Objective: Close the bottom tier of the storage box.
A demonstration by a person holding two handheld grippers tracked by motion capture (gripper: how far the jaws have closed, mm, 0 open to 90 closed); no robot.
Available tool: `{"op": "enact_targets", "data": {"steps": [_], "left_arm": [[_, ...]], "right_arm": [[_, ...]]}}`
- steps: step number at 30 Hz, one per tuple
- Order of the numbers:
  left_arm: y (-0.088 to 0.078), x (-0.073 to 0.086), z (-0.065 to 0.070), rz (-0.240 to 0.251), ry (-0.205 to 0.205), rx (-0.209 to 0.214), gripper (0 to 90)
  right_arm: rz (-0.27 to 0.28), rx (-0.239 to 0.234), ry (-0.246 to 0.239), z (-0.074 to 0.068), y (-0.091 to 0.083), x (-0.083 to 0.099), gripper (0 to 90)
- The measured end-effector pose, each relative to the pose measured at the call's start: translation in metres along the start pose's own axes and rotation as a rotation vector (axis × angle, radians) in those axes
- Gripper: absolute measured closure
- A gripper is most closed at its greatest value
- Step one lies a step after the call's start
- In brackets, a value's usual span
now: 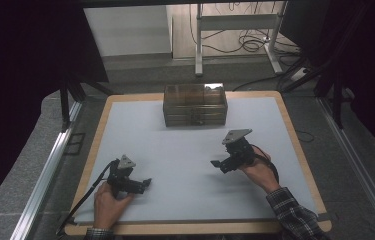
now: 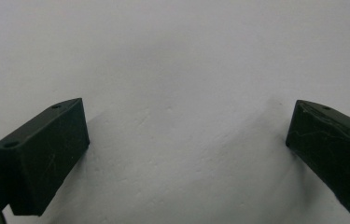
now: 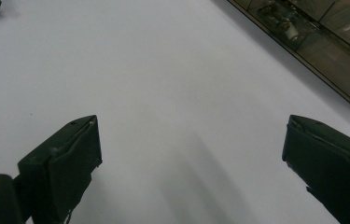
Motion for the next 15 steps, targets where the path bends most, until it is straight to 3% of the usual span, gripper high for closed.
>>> {"op": "enact_targets", "data": {"steps": [15], "left_arm": [[0.0, 0.0, 0.0, 0.0, 0.0, 0.0, 0.0]], "right_arm": [[-0.002, 0.014, 0.018, 0.002, -0.009, 0.013, 4.0]]}}
Point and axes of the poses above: each handheld gripper's, and its own axes: y roughly forward along the jaws, x roughly out of its underside, z roughly to its right, the point moved 4 cm from there along y, roughly forward along the jaws, and after that the axes turned 8 degrees about -z, right-handed, at the moved point
